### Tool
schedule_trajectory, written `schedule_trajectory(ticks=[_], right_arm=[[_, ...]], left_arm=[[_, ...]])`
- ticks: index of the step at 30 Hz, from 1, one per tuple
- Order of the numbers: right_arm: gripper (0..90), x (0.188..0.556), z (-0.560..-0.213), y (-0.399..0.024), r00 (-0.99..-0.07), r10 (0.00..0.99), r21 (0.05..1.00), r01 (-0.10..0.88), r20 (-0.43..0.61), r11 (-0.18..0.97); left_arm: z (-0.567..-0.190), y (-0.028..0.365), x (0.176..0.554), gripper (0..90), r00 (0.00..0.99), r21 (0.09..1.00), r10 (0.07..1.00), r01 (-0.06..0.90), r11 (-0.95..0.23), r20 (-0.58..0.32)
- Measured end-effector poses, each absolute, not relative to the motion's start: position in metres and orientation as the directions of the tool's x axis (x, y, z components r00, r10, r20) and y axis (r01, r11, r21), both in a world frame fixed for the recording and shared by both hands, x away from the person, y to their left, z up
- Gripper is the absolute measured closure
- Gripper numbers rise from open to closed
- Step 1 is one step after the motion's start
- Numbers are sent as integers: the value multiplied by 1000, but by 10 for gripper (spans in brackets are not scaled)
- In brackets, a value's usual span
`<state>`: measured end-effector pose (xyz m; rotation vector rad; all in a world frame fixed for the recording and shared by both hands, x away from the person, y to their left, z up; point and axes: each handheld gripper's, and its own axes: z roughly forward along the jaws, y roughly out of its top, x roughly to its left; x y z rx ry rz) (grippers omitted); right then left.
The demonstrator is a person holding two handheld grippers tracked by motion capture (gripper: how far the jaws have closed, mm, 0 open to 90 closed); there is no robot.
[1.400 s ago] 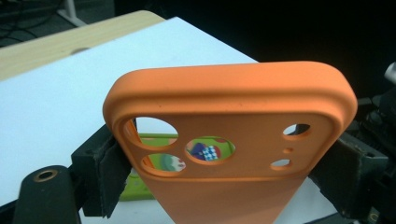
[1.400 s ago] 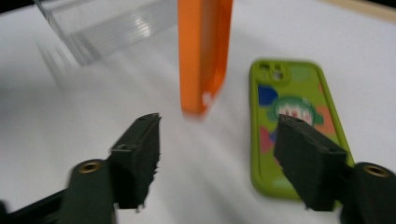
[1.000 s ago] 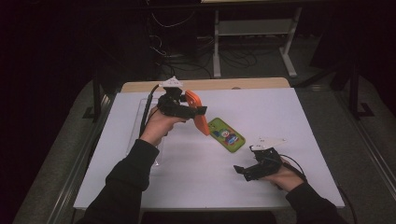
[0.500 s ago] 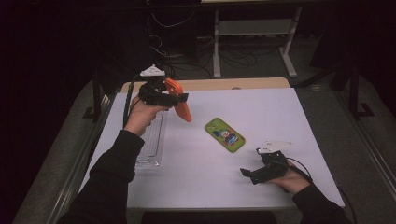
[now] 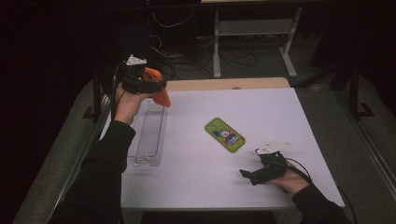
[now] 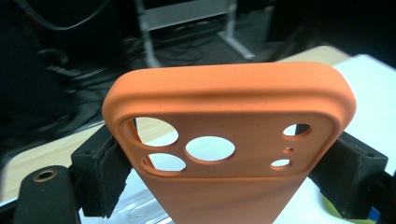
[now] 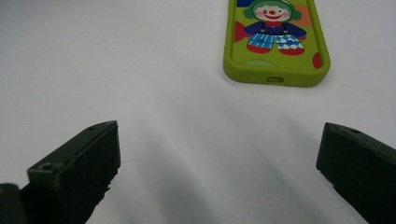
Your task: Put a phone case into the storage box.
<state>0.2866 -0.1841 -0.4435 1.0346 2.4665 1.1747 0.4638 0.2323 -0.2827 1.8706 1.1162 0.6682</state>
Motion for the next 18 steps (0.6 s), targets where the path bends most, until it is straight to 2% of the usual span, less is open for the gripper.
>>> schedule_trajectory(ticks=[11, 18], right_arm=[[0, 286, -443, -185, -725, 680, 748, 508, 104, 427], [0, 286, -442, -186, -728, 678, 754, 502, 103, 424]], left_arm=[[-308, 240, 487, 142, 259, 835, 965, 519, -180, 47], [-327, 234, 498, 140, 177, 807, 978, 558, -192, 111]])
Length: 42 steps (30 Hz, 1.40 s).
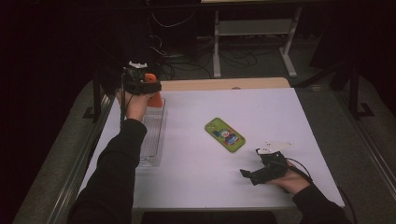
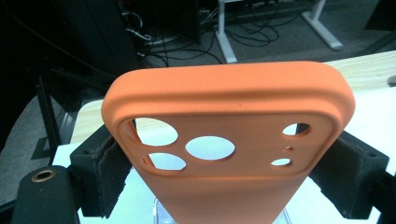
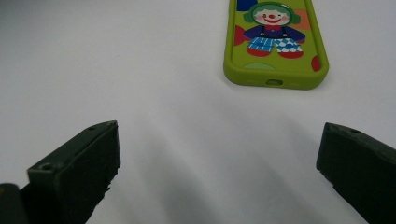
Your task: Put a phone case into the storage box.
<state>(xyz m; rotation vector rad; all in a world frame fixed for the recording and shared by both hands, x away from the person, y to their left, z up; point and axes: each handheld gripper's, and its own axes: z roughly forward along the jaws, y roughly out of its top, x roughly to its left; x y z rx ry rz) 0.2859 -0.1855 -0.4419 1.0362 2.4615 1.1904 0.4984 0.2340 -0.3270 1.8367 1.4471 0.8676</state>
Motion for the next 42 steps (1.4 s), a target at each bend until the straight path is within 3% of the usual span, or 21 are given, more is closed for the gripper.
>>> schedule_trajectory(ticks=[13, 31, 36, 42], right_arm=[[0, 286, -442, -187, -733, 672, 759, 495, 104, 422], [0, 285, -442, -187, -737, 668, 761, 491, 104, 423], [0, 286, -442, -187, -736, 669, 760, 494, 107, 423], [0, 285, -442, -186, -738, 667, 761, 489, 100, 427]], left_arm=[[-360, 232, 511, 136, 114, 748, 985, 640, -174, 132], [-371, 234, 523, 117, 108, 762, 990, 631, -143, 96], [-371, 235, 524, 24, 136, 769, 988, 624, -138, 67], [-367, 240, 522, 0, 154, 775, 985, 613, -155, 76]])
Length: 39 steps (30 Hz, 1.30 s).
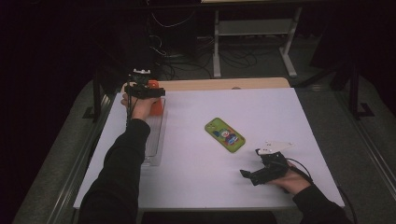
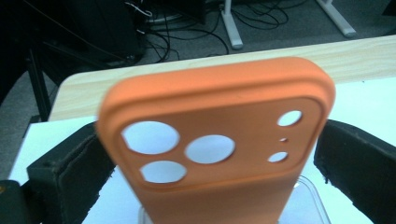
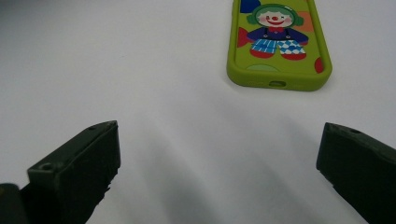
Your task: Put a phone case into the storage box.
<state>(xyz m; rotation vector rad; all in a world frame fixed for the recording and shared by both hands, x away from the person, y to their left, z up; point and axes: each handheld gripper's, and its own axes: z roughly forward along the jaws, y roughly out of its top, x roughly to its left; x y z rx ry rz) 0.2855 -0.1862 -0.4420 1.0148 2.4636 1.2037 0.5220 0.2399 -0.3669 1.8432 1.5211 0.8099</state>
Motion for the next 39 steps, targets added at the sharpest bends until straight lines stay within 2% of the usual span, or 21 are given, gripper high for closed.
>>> schedule_trajectory(ticks=[10, 16, 25, 39], right_arm=[[0, 286, -442, -186, -737, 668, 757, 495, 105, 426], [0, 286, -443, -186, -740, 666, 757, 489, 96, 434], [0, 286, -442, -183, -738, 669, 758, 487, 90, 434], [0, 286, -441, -181, -729, 678, 753, 499, 97, 429]], left_arm=[[-346, 257, 512, 0, 213, 795, 975, 580, -176, 61], [-333, 266, 497, 0, 326, 781, 945, 585, -217, 18], [-319, 276, 464, 0, 432, 786, 901, 569, -242, -35], [-325, 253, 408, 0, 646, 778, 757, 526, -344, -102]])
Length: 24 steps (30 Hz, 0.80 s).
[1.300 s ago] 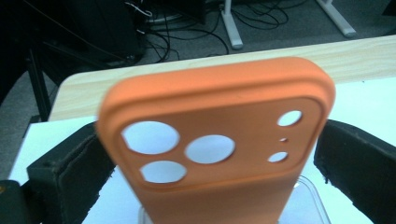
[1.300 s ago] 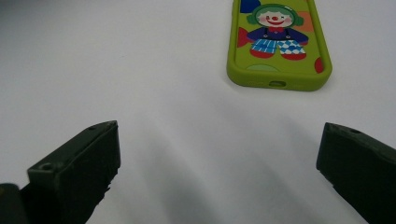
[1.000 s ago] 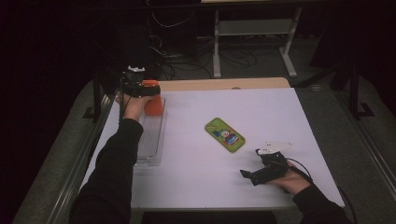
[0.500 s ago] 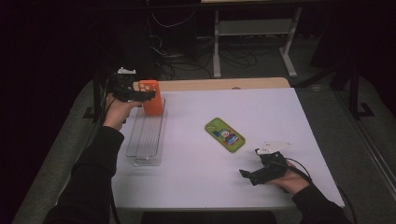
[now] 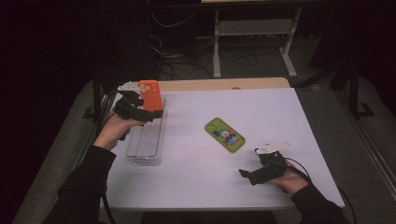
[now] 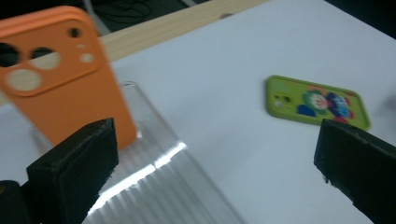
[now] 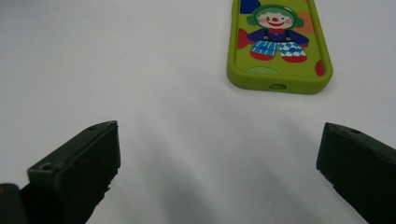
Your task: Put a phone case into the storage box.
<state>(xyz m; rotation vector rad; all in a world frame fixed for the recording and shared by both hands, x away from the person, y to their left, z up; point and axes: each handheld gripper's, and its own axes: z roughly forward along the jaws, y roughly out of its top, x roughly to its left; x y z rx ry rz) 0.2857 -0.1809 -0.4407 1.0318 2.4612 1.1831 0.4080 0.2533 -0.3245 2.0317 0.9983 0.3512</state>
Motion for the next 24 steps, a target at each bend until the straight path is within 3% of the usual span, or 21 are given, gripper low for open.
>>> schedule_trajectory(ticks=[24], right_arm=[[0, 284, -436, -181, -726, 681, 762, 492, 92, 421]], left_arm=[[-363, 174, 342, 0, 828, 788, 549, 413, -456, -117]])
